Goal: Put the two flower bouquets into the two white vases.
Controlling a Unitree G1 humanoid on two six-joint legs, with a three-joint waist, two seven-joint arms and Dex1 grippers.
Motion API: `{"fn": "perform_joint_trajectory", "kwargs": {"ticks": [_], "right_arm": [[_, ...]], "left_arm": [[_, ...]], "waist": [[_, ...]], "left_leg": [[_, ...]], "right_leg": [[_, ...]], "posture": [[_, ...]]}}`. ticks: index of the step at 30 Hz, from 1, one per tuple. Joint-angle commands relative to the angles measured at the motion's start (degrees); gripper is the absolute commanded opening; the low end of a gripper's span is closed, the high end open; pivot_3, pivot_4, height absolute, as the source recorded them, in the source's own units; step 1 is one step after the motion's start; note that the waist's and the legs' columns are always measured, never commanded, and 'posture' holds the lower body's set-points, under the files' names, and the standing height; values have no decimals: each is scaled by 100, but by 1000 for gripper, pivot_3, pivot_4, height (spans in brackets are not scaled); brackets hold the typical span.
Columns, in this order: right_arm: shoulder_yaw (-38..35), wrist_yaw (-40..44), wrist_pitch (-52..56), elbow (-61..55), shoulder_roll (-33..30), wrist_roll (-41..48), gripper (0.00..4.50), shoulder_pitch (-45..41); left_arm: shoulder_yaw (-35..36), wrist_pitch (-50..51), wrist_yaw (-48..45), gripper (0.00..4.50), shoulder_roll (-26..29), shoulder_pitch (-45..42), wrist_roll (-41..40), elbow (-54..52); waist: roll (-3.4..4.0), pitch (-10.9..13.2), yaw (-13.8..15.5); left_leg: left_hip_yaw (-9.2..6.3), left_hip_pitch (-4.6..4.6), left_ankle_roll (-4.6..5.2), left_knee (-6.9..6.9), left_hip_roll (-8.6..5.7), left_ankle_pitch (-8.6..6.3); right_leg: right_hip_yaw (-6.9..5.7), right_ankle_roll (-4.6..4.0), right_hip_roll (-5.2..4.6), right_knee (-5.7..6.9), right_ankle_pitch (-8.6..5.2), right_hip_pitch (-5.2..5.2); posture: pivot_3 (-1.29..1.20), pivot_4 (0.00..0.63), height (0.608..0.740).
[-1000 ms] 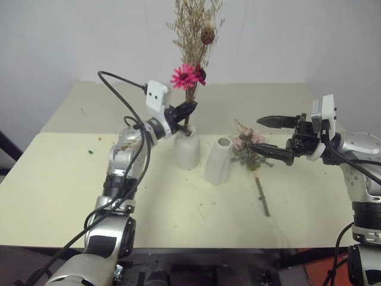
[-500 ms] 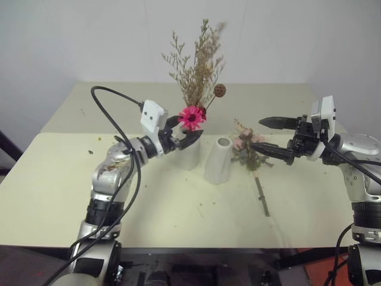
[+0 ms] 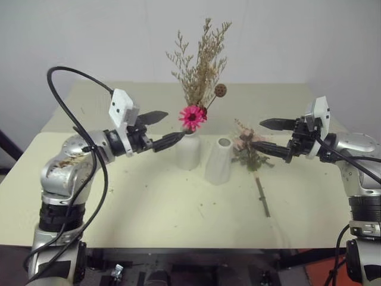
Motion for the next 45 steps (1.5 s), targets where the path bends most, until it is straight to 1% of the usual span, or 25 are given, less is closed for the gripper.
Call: {"fn": "perform_joint_trajectory", "kwargs": {"ticks": [1, 4, 6, 8, 10, 13, 15, 18, 23, 26, 30, 32, 36, 37, 41, 43, 45], "right_arm": [[-48, -208, 350, -50, -296, -148, 4500, 35], [234, -406, 978, -272, -545, -412, 4500, 196], [472, -631, 1771, -461, -636, -476, 4500, 190], [814, -719, 2473, -750, -737, -556, 4500, 179], [1005, -814, 3154, -926, -727, -487, 4500, 80], [1418, -1155, 4075, -892, -495, -608, 4500, -218], [1688, -1404, 4331, -724, -301, -775, 4500, -395], [1935, -1541, 4346, -348, -63, -940, 4500, -655], [2377, -1583, 4331, 779, 358, -1271, 4500, -1420], [2581, -1531, 4041, 1550, 538, -1528, 3909, -1792], [2517, -1437, 3824, 1948, 499, -1662, 2505, -2066], [2356, -1540, 3782, 2071, 439, -1698, 1831, -2141], [1861, -2007, 3839, 2430, 395, -1712, 331, -2311], [1639, -2186, 3889, 2546, 398, -1681, 158, -2361], [673, -2784, 3853, 2672, 315, -1481, 156, -2408], [-51, -3133, 3467, 2506, 262, -1255, 156, -2387], [-738, -3351, 2639, 1983, 395, -968, 156, -2164]], "left_arm": [[249, 140, -776, 4466, 388, -210, -636, -284], [195, 87, -1429, 4466, 756, -115, -833, -325], [137, 17, -1706, 4466, 911, -41, -859, -345], [86, -4, -1787, 4466, 949, -11, -834, -345], [43, -32, -1799, 4466, 934, -4, -782, -344], [-1, -63, -1734, 4466, 865, -44, -736, -318], [-5, -74, -1706, 4466, 850, -30, -722, -322], [12, -64, -1667, 4466, 838, 18, -719, -363], [25, -86, -1576, 4466, 804, 67, -687, -414], [47, -101, -1522, 4500, 801, 105, -714, -444], [114, -118, -1462, 4500, 817, 222, -745, -522], [146, -127, -1430, 4500, 824, 288, -756, -558], [149, -151, -1403, 4500, 812, 337, -754, -575], [143, -160, -1406, 4500, 807, 340, -749, -570], [125, -168, -1448, 4500, 798, 291, -757, -502], [126, -147, -1471, 4500, 792, 202, -769, -392], [122, -113, -1455, 4500, 777, 129, -770, -280]], "waist": [[0, 0, -3], [0, 0, -4], [0, 0, -17], [1, 0, -30], [1, 0, -30], [1, 0, -38], [1, 0, -43], [1, 0, -40], [1, 0, -47], [1, 0, -71], [1, 0, -76], [1, 0, -89], [1, 0, -110], [1, 0, -116], [1, 0, -120], [2, 1, -123], [2, 1, -122]], "left_leg": [[0, 0, 0, 0, 1, 0], [0, 2, 0, 0, 1, 0], [1, 2, 0, 0, 1, 0], [2, 4, 0, 0, 2, 0], [2, 4, 0, 0, 4, 0], [2, 3, 0, 1, 5, 0], [2, 3, 0, 1, 5, 0], [2, 1, 1, 0, 5, 0], [2, -6, 1, 1, 3, 0], [1, -4, 1, 0, 4, 0], [0, -9, 1, 0, 3, 0], [0, -12, 1, 0, 2, 0], [0, -10, 1, -1, 3, 0], [0, -10, 1, 0, 3, 0], [0, -11, 1, -1, 3, 0], [0, -13, 1, -1, 2, -1], [0, -14, 1, -2, 3, -1]], "right_leg": [[0, 1, 0, 0, -1, 0], [0, 12, 1, 1, -8, 2], [0, 22, 1, 2, -16, 1], [1, 21, 2, 3, -17, 0], [2, 22, 4, 6, -21, -1], [2, 24, 4, 3, -22, -1], [2, 24, 5, 3, -22, -1], [1, 24, 5, 1, -22, -2], [1, 14, 3, 0, -16, -7], [0, 13, 4, 0, -15, -6], [-1, 5, 2, -2, -10, -8], [0, -5, 1, -2, -4, -11], [0, -6, 3, 2, -3, -12], [-1, -6, 3, 2, -3, -12], [0, -6, 3, 0, -3, -11], [0, -6, 2, -1, -3, -12], [0, -6, 3, -1, -3, -14]], "posture": [[0, 150, 740], [0, 150, 740], [0, 150, 740], [0, 150, 740], [0, 150, 740], [0, 150, 740], [0, 150, 740], [0, 150, 740], [0, 150, 740], [0, 150, 740], [0, 150, 740], [0, 150, 740], [0, 150, 740], [0, 150, 740], [0, 150, 740], [0, 150, 740], [0, 150, 740]]}}
